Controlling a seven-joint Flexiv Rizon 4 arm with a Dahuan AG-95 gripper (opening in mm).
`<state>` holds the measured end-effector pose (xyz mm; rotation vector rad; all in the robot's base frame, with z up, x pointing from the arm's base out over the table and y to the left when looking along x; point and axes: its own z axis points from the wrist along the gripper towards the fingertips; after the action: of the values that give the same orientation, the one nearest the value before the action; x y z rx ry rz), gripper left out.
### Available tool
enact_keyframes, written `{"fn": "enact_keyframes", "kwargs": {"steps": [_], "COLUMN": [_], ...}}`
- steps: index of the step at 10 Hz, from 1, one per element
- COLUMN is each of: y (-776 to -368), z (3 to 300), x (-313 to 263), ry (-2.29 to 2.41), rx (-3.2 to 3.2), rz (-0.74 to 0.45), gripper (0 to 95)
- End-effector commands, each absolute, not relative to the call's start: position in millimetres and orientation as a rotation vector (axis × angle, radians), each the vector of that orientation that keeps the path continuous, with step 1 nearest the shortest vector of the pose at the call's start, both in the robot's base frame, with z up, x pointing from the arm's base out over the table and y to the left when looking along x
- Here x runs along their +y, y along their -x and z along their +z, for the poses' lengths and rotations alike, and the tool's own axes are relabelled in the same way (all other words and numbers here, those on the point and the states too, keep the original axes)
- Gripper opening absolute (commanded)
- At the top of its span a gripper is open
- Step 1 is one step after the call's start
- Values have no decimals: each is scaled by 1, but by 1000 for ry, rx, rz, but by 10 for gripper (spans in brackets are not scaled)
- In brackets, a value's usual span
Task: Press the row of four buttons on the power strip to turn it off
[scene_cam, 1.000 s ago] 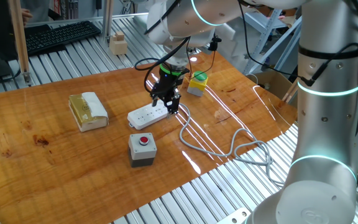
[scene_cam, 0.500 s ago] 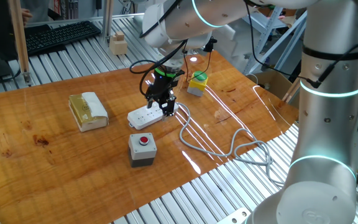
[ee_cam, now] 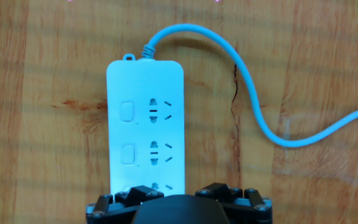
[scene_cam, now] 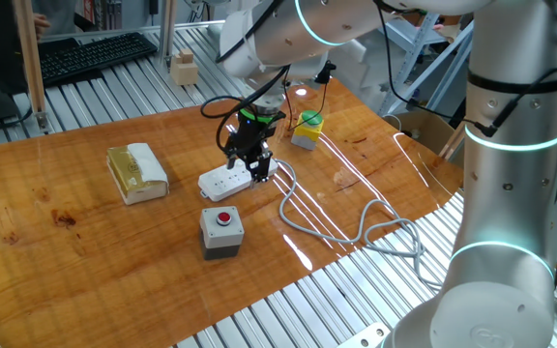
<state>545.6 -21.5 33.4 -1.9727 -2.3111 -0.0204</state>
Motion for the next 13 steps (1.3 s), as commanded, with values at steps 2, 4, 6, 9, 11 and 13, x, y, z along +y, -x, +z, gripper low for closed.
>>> {"fn": "enact_keyframes", "kwargs": {"steps": [2, 4, 6, 9, 11, 13], "y": [-546, -548, -549, -549, -550, -550], "z": [33, 30, 28, 27, 26, 13], "x": [-20, -19, -19, -19, -19, -18], "ry": [1975, 1998, 2009, 2027, 2032, 2042], "rx": [-2318, -2304, -2302, -2291, -2290, -2300], "rz": [-24, -27, -28, -27, -32, -55], "gripper": [760, 760, 760, 760, 760, 760]}}
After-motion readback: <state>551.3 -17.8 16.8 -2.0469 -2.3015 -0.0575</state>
